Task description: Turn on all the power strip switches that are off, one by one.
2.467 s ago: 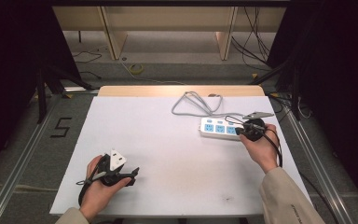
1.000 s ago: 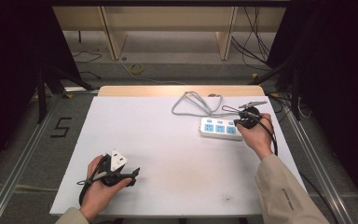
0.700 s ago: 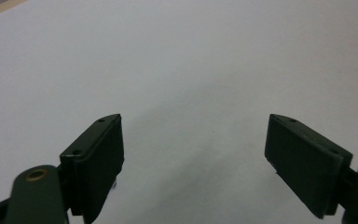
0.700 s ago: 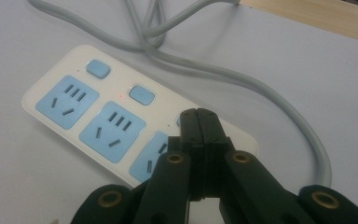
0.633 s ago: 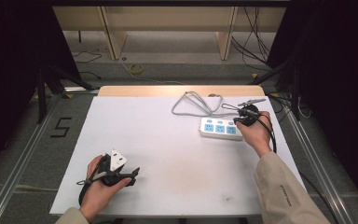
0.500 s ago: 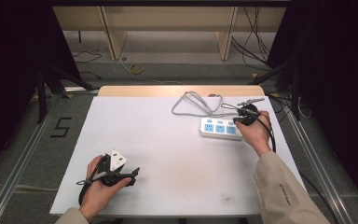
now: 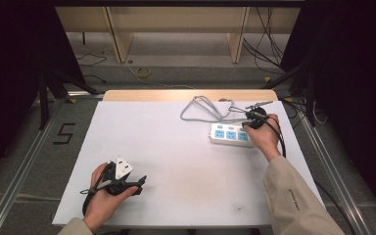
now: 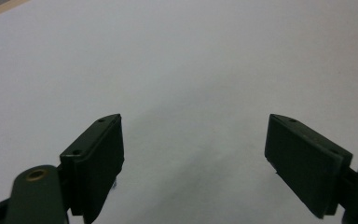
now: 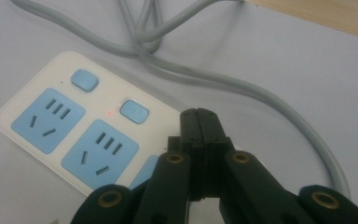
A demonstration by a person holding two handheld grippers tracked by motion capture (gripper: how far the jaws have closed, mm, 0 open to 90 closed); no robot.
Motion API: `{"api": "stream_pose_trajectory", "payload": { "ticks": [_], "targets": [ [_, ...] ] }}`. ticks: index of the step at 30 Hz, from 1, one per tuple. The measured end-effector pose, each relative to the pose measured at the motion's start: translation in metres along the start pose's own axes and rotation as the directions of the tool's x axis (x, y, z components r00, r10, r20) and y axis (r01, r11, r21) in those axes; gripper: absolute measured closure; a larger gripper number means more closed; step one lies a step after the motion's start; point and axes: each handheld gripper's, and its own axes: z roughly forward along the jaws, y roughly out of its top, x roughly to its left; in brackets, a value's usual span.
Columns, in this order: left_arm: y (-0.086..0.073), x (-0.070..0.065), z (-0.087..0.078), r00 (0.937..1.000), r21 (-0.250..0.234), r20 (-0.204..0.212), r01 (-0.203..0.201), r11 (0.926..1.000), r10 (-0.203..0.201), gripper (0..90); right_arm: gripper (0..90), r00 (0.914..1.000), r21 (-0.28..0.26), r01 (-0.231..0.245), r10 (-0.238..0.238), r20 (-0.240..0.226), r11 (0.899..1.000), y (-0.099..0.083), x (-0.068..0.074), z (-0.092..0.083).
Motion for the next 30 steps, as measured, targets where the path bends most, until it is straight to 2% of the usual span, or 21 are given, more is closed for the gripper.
{"api": "stream_pose_trajectory", "payload": {
  "ticks": [22, 30],
  "targets": [
    [0.0, 0.0003, 0.0002, 1.0, 0.0, 0.001, 0.0, 1.0, 0.0, 19.6, 90.0, 1.0, 0.026, 0.002, -0.002, 0.007, 1.0, 0.0008, 0.0, 0.0078],
    [0.0001, 0.0005, 0.0005, 1.0, -0.001, 0.0, 0.002, 1.0, -0.002, 19.6, 90.0, 0.9998, 0.032, -0.018, 0.018, 0.0, 0.999, 0.0001, -0.001, 0.0092]
  ]
}}
